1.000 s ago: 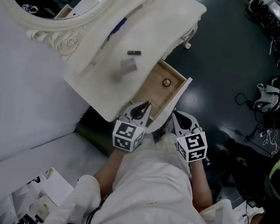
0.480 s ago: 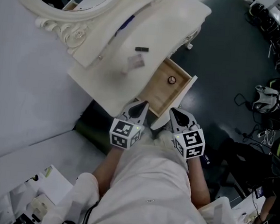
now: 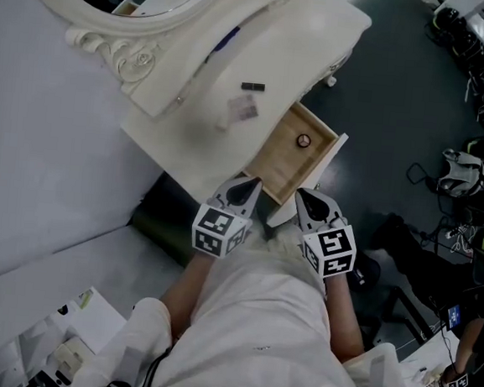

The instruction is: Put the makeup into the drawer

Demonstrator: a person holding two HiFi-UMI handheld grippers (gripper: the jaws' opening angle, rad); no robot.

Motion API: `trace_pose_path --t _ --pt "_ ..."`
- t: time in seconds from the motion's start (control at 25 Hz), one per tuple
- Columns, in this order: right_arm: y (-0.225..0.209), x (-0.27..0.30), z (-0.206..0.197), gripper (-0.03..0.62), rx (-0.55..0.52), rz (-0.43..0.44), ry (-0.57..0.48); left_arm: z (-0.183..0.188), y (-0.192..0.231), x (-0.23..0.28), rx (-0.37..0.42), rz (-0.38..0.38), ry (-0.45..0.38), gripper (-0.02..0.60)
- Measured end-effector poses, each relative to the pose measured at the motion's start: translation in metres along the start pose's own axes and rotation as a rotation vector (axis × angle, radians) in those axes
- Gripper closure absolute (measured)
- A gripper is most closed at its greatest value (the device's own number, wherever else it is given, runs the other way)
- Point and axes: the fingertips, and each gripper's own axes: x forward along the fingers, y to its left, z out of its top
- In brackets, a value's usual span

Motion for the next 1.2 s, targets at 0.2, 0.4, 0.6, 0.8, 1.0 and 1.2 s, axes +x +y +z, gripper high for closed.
trace_pose_path --t 0.2,0.4,0.6,0.8,1.0,1.2 --pt "0.000 0.005 0.002 0.582 0.003 -0.008 0.007 0.005 0.011 0.001 -0.012 0.012 -0.014 0.571" --pt "0.000 0.011 0.004 0.582 0.003 -0.016 0.015 0.004 0.028 0.002 -0.018 0.042 -0.009 0.569" --pt "0.001 0.018 0.006 0.582 0.002 -0.035 0.026 0.001 0.058 0.006 -0.033 0.093 -0.004 0.569" --pt "0.001 0.023 0.005 0.582 -0.001 -0.073 0.056 -0.008 0.098 0.013 -0.036 0.153 0.020 0.568" --pt "0.005 0.028 -0.001 0.582 0.009 -0.099 0.095 -0.018 0.146 0.026 -0.033 0.219 0.062 0.555" --pt "0.013 0.038 -0.009 0.582 0.012 -0.105 0.139 -0.023 0.192 0.046 -0.019 0.271 0.102 0.446"
